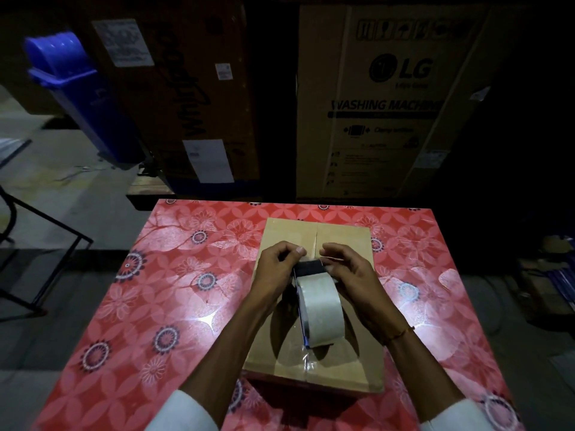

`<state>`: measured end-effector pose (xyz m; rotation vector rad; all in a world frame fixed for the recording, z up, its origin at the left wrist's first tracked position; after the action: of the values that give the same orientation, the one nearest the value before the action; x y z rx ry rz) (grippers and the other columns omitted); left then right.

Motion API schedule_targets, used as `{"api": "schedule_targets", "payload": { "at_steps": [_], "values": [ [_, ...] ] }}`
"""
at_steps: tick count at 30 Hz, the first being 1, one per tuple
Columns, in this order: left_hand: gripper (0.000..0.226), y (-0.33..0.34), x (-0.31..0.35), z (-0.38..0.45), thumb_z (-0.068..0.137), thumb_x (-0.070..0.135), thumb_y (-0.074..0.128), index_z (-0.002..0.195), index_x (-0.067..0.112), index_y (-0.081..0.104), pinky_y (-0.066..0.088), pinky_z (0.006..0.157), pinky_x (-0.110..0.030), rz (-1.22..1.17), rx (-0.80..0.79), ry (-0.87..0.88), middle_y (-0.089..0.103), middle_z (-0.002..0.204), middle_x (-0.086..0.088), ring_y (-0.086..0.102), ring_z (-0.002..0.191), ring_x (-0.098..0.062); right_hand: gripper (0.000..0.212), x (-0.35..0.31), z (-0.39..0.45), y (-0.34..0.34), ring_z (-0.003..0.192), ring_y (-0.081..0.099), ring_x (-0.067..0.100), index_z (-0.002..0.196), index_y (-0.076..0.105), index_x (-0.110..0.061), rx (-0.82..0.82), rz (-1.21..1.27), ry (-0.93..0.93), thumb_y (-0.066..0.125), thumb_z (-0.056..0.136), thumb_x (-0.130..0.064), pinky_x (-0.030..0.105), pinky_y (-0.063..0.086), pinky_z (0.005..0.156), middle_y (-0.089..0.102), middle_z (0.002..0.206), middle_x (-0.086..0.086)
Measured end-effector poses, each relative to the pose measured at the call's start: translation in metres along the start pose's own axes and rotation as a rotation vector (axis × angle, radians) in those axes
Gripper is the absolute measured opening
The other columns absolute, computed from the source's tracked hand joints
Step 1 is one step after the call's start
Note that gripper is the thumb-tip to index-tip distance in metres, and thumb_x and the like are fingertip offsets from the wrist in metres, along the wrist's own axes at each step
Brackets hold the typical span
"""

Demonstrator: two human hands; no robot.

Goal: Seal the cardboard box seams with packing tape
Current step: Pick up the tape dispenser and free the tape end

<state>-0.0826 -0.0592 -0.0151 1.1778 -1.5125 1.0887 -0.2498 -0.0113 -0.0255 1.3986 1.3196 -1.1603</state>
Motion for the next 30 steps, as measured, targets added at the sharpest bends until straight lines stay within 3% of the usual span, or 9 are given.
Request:
{"api": "schedule_targets", "payload": {
  "at_steps": [3, 7, 9, 12, 16, 21, 24, 26, 30],
  "values": [
    [0.013, -0.007, 0.001, -0.004, 0.098, 0.016, 0.063, 0.088, 0.013, 0.071, 0.053, 0.065, -0.016, -0.100, 0.041, -0.014, 0.071, 0.098, -0.006, 0.066, 0.089, -0.018, 0.055, 0.008, -0.011, 0.002, 0.133, 0.055, 0.001, 0.136, 0.056, -0.043, -0.094, 0.030, 0.044, 0.051, 0.101, 0.000, 0.037, 0.050, 0.101, 0.059, 0.143, -0.016],
    [0.015, -0.011, 0.001, -0.009, 0.098, 0.014, 0.062, 0.085, 0.010, 0.068, 0.049, 0.071, -0.026, -0.147, 0.023, -0.052, 0.070, 0.097, -0.004, 0.064, 0.085, -0.016, 0.057, 0.011, -0.021, 0.007, 0.131, 0.055, -0.006, 0.144, 0.048, -0.037, -0.166, 0.020, 0.045, 0.063, 0.099, -0.004, 0.022, 0.053, 0.102, 0.053, 0.149, -0.012],
    [0.014, -0.014, 0.001, -0.010, 0.098, 0.013, 0.061, 0.088, 0.006, 0.067, 0.050, 0.065, -0.021, -0.161, 0.035, -0.056, 0.068, 0.091, -0.003, 0.063, 0.081, -0.015, 0.061, 0.009, -0.025, 0.013, 0.132, 0.054, -0.006, 0.147, 0.045, -0.034, -0.195, 0.004, 0.048, 0.066, 0.097, -0.005, 0.025, 0.049, 0.110, 0.051, 0.150, -0.010],
    [0.018, -0.016, 0.003, -0.012, 0.099, 0.013, 0.059, 0.096, -0.003, 0.066, 0.054, 0.060, -0.015, -0.209, 0.058, -0.051, 0.066, 0.090, -0.007, 0.064, 0.083, -0.018, 0.067, 0.008, -0.031, 0.016, 0.139, 0.050, 0.003, 0.150, 0.043, -0.035, -0.183, -0.003, 0.059, 0.071, 0.095, -0.007, 0.042, 0.045, 0.117, 0.049, 0.152, -0.010],
    [0.014, -0.016, 0.009, -0.013, 0.100, 0.013, 0.059, 0.091, 0.007, 0.069, 0.061, 0.076, -0.034, -0.269, 0.059, -0.031, 0.068, 0.100, -0.015, 0.069, 0.093, -0.028, 0.062, 0.004, -0.036, 0.027, 0.139, 0.050, 0.013, 0.146, 0.047, -0.041, -0.152, -0.048, 0.031, 0.074, 0.092, -0.024, 0.056, 0.052, 0.106, 0.048, 0.152, -0.011],
    [0.017, -0.017, 0.016, -0.017, 0.097, 0.011, 0.062, 0.086, 0.014, 0.075, 0.059, 0.091, -0.052, -0.348, -0.005, 0.011, 0.069, 0.103, -0.015, 0.066, 0.103, -0.038, 0.038, 0.003, -0.035, 0.031, 0.124, 0.059, 0.024, 0.128, 0.065, -0.022, -0.062, -0.156, -0.096, 0.072, 0.092, -0.014, 0.049, 0.053, 0.103, 0.052, 0.137, -0.009],
    [0.015, -0.020, 0.024, -0.018, 0.096, 0.009, 0.063, 0.092, 0.017, 0.075, 0.060, 0.085, -0.039, -0.361, -0.027, 0.027, 0.072, 0.105, -0.009, 0.068, 0.103, -0.028, 0.025, 0.006, -0.036, 0.030, 0.121, 0.060, 0.029, 0.117, 0.072, -0.023, -0.067, -0.095, -0.109, 0.072, 0.093, -0.014, 0.049, 0.056, 0.097, 0.056, 0.129, -0.002],
    [0.017, -0.018, 0.030, -0.017, 0.097, 0.011, 0.061, 0.095, 0.021, 0.075, 0.060, 0.079, -0.030, -0.381, -0.046, 0.018, 0.076, 0.101, 0.000, 0.072, 0.097, -0.017, 0.027, 0.010, -0.039, 0.028, 0.122, 0.060, 0.029, 0.119, 0.072, -0.026, -0.081, -0.083, -0.086, 0.073, 0.093, -0.020, 0.051, 0.056, 0.096, 0.058, 0.129, 0.000],
    [0.023, -0.002, 0.032, -0.015, 0.104, 0.020, 0.051, 0.096, 0.025, 0.071, 0.052, 0.089, -0.043, -0.311, -0.066, -0.023, 0.075, 0.098, 0.007, 0.069, 0.101, -0.018, 0.035, 0.012, -0.045, 0.016, 0.123, 0.064, 0.023, 0.126, 0.070, -0.032, -0.033, -0.050, -0.053, 0.074, 0.091, -0.029, 0.046, 0.059, 0.093, 0.065, 0.131, 0.000]
  ]
}}
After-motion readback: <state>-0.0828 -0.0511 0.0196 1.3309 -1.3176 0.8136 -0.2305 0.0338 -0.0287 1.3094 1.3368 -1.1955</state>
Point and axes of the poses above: each hand's wrist, its own z-axis towards the middle knuckle, its own y-axis out of the palm, x = y × z, the point moved 7 cm from there along z, towards the middle knuckle
